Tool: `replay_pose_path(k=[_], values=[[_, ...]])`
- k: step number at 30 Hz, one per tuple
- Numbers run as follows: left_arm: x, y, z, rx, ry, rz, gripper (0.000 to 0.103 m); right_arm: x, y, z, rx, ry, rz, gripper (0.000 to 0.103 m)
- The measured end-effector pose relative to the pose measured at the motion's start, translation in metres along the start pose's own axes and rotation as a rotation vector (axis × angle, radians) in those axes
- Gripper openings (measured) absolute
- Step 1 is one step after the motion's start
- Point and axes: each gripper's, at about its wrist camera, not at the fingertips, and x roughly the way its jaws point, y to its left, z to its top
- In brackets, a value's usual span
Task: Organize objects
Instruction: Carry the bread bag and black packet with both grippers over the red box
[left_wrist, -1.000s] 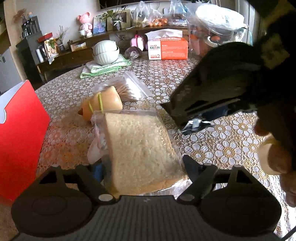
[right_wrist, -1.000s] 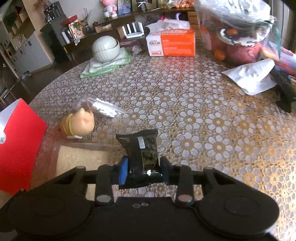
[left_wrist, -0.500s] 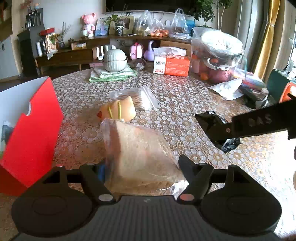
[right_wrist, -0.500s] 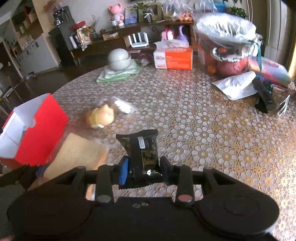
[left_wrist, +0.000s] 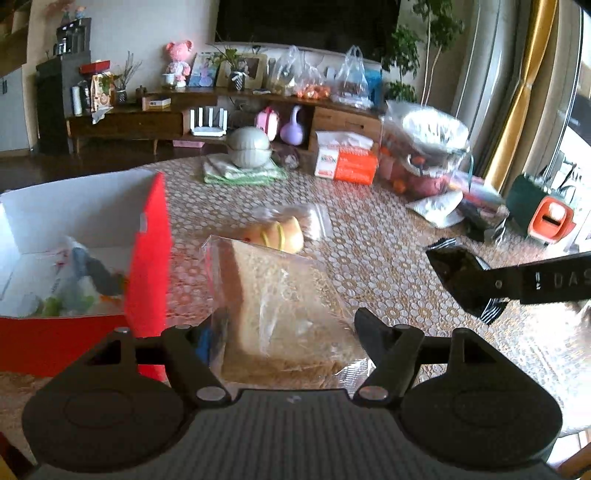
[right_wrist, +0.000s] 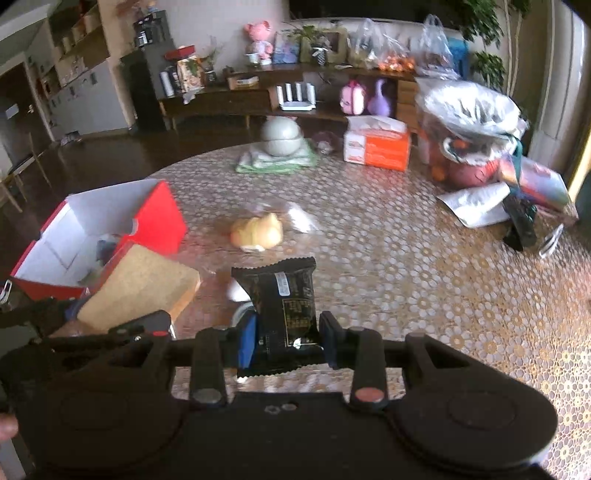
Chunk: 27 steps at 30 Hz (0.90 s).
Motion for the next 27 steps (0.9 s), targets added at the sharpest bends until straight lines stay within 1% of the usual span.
replay_pose_path(k=[5, 12, 17, 22, 27], values=[[-0.029, 0.030, 0.002, -0.023, -0.028, -0.001, 0.074, -0.003, 0.036, 0.004, -0.051, -0.010, 0.020, 0.036], [-0.058, 0.072, 0.010, -0.042, -0.074, 0.023, 0.074, 0.000, 0.086, 0.010, -0.114, -0.018, 0.043, 0.036], [-0.072, 0.104, 0.015, -0.046, -0.100, 0.055, 0.074, 0.010, 0.115, 0.017, -0.153, -0.010, 0.058, 0.036], [-0.081, 0.137, 0.020, -0.061, -0.118, 0.097, 0.074, 0.026, 0.150, 0.025, -0.193, 0.017, 0.083, 0.036], [-0.085, 0.171, 0.025, -0.074, -0.115, 0.139, 0.074, 0.040, 0.183, 0.035, -0.240, 0.015, 0.104, 0.036]])
